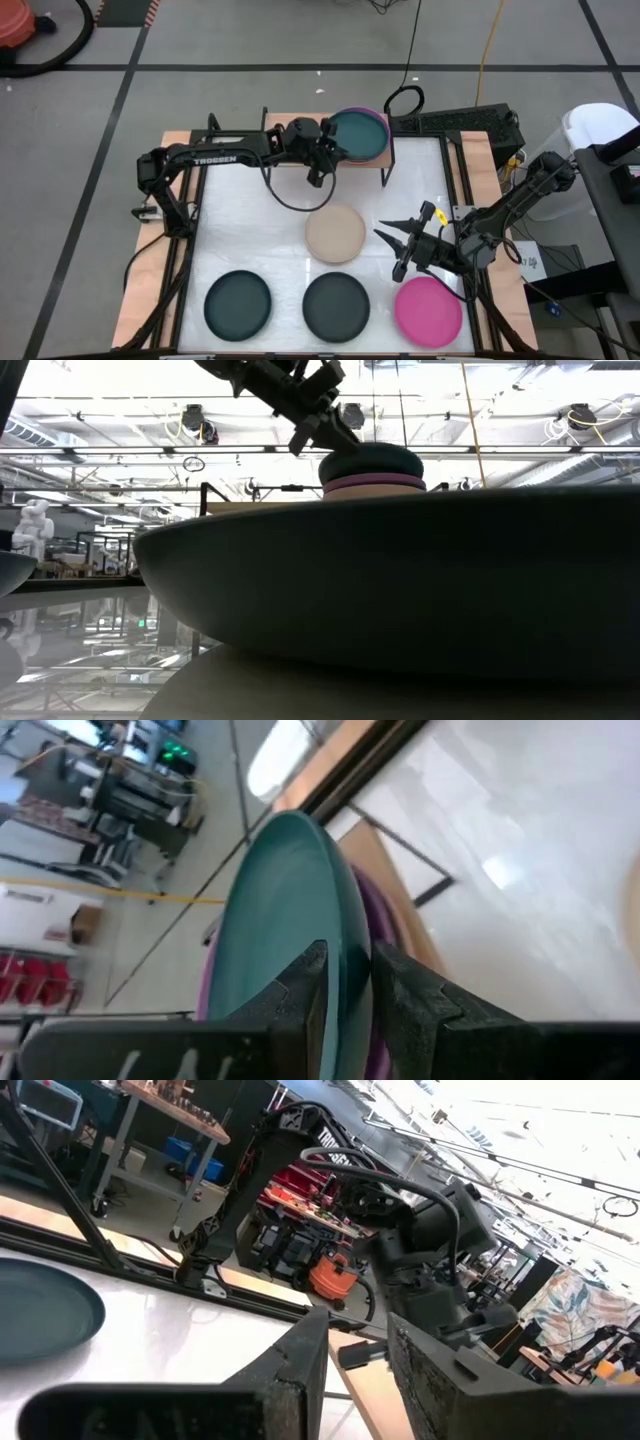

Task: Place and stack plates onto a shelf
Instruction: Stack the dark green plate on top of the purple plate on the shelf, then put the pink plate on the shelf

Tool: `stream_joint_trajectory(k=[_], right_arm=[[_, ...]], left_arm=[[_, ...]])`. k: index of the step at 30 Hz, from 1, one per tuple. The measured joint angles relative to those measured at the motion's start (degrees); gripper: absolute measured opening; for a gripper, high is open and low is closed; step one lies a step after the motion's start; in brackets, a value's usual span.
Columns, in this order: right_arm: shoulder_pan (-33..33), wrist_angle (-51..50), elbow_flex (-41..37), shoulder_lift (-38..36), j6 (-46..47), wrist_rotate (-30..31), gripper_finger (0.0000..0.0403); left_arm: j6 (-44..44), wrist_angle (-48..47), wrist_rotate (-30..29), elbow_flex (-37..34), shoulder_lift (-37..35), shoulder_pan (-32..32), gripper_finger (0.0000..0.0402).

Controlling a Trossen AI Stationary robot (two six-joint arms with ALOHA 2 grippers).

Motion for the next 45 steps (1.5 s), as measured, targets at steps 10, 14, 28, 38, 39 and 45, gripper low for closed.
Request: stream_joint_trajectory(k=[10,14,28,38,39,45], right_arm=[[-0.7,0.0,0.0,0.0,0.0,0.0,0.0089],[-1.3,0.0,0.0,0.0,0.0,-0.1,0.0089],[-2.0,-0.1,0.0,0.0,0.1,-0.2,0.0089],[-2.0,-0.1,-1.6,0.0,0.0,0.1,0.0089],[-2.0,0.2,-1.8,0.0,0.0,0.1,0.0089],[-2.0,1.4,-2.1,0.0,0.0,1.5,0.0089]], left_arm=[[-6.4,1.3,0.9,0.0,0.3,3.2,0.0088],[-7.5,0.2,1.3,0.0,0.4,3.7,0.0088],[-8.5,-2.0,-3.5,0.0,0.4,1.8,0.0089],[-8.0,-0.8,-21.1,0.0,-8.5,-5.5,0.0088],[-8.0,-0.9,-21.9,0.0,-9.9,-6.4,0.0088],[-12.5,-5.5,-25.7,0.1,-18.9,-11.1,0.0105]])
